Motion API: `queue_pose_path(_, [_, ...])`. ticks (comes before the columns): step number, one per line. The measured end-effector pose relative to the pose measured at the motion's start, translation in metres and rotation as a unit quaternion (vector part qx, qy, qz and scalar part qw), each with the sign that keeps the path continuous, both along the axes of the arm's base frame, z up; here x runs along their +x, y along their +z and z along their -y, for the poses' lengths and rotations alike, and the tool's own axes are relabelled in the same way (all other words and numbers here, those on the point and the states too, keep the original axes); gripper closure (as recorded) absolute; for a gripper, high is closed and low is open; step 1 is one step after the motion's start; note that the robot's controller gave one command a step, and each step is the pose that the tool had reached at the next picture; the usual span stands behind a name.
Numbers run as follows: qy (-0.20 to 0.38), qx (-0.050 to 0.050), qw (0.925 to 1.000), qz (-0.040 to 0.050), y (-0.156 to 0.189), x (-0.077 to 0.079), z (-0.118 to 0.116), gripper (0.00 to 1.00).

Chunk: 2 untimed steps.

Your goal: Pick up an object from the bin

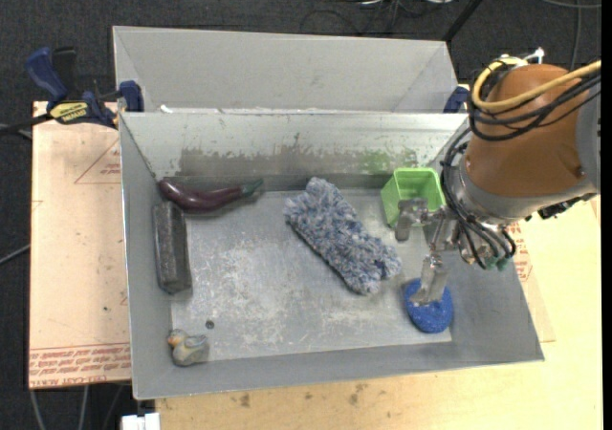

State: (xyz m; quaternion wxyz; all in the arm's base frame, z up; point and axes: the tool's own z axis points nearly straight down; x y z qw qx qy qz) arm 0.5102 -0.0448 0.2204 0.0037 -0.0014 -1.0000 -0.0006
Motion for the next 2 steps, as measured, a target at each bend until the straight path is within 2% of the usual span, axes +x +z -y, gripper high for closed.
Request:
queue_pose_path(1, [0.001, 0.000, 1.0000, 0.0041, 0.004, 0.001, 0.000, 0.00])
queue_pose_path(2, [0.015, -0.001, 0.9998, 0.0094, -0.039, 0.036, -0.020, 0.00])
